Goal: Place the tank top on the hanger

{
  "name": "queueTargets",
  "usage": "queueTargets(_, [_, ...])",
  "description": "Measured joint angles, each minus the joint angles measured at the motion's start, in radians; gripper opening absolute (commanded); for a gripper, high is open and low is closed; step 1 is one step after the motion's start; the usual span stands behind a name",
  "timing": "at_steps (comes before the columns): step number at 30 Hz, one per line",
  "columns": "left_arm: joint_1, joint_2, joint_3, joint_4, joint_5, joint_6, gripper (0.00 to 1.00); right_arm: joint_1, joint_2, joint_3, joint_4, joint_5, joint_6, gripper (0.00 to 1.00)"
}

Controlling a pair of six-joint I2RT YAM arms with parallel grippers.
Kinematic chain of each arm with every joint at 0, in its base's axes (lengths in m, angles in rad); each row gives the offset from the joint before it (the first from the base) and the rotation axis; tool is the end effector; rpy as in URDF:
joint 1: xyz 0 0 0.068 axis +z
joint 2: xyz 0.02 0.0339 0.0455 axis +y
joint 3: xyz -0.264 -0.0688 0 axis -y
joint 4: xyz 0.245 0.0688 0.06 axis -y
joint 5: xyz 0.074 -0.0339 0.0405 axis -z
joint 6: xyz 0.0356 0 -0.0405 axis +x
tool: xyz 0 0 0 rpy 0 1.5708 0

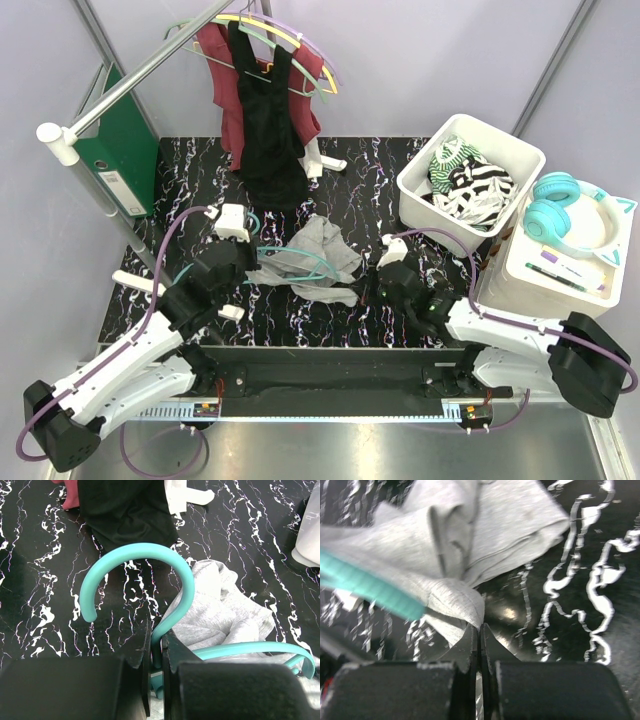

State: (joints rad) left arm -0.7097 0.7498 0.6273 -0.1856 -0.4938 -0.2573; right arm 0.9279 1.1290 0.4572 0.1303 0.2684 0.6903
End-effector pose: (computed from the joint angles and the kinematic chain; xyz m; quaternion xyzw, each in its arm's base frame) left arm 0.1458 -0.1030 0.2911 0.0350 0.7952 -0.0914 0.5984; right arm 0.1449 0.1777 0.1908 -0.0368 0.8644 0.2726 0.4209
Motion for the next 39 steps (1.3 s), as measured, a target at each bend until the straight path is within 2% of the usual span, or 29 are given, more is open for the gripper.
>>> queueTargets(9, [0.000, 0.006, 0.000, 0.000, 0.000, 0.000, 0.00, -0.002, -0.048, 0.033, -0.063, -0.140, -0.021, 0.00])
queueTargets(27, [0.000, -0.008, 0.000, -0.008, 0.000, -0.005, 0.00, -0.002, -0.031, 0.162, -0.121, -0.115, -0.096, 0.00])
queueTargets(39, [0.001, -0.008, 0.000, -0.008, 0.000, -0.006, 0.00, 0.043, 0.055, 0.310, -0.129, -0.332, -0.132, 0.00])
